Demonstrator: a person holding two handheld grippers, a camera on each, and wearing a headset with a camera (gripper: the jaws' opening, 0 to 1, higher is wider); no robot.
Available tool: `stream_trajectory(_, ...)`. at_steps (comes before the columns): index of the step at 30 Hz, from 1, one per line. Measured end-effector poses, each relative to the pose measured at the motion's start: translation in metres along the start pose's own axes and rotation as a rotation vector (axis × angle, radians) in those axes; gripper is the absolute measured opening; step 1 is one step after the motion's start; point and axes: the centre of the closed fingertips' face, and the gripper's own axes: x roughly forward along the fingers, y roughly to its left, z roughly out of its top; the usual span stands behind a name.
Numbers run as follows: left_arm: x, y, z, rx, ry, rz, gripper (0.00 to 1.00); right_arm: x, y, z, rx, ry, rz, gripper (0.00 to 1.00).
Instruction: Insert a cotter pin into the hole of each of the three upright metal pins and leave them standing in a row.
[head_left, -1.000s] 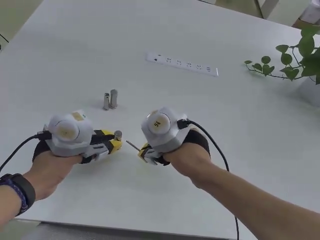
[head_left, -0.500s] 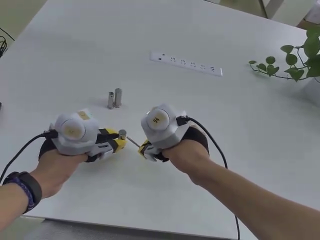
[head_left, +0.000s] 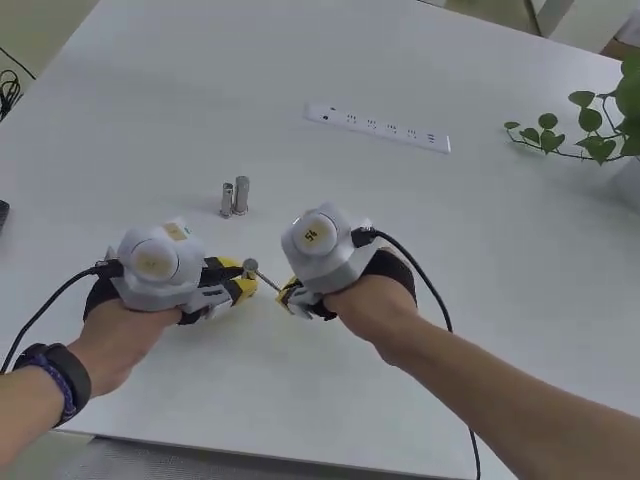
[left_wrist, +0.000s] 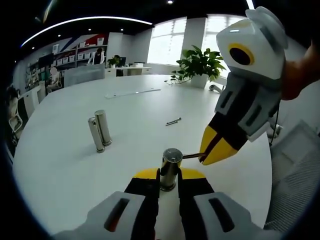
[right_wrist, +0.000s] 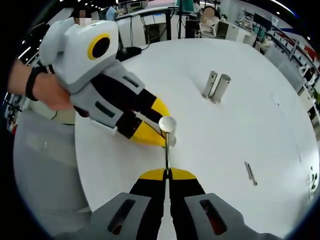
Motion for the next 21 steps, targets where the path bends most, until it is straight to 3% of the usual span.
stream_trajectory(21,0.0001,-0.0007,0.0005,0.038,0.008,0.012,0.11,-0.0029,0.0011,0.0055,0.004,0.004,-0.007,0.02)
